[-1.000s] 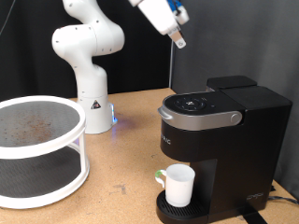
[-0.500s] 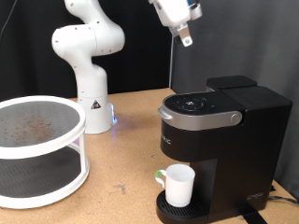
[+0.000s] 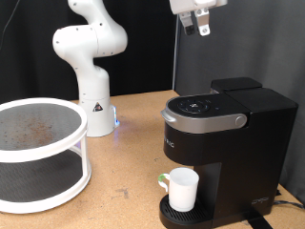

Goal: Make a cup of coffee with the keurig machine

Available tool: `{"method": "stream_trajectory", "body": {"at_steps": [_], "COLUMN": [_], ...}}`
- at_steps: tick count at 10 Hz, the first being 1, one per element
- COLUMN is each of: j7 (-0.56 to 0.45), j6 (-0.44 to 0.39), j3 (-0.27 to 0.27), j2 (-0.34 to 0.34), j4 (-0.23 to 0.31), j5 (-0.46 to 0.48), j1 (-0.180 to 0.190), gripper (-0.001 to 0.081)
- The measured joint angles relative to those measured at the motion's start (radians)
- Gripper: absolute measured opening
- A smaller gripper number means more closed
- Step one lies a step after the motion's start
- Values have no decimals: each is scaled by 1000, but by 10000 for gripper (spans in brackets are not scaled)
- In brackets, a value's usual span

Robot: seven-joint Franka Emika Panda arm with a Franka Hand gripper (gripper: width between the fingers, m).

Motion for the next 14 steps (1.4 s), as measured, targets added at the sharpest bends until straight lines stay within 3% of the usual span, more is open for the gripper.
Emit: {"method": "stream_trajectory", "body": {"at_steps": [4,7,10,13,14], "j7": [-1,-1,-16,-18,-22], "j6": [3,44,88,298,319], "j3": [-2,-2,0,2,2], "j2": [142,199,235,238,238], "j4": [104,105,68,-35,-58], "j5": [-49,-67,-68,-67,-65], "j1": [-6,-6,-5,-4,-3], "gripper": [807,807,807,798,629]}}
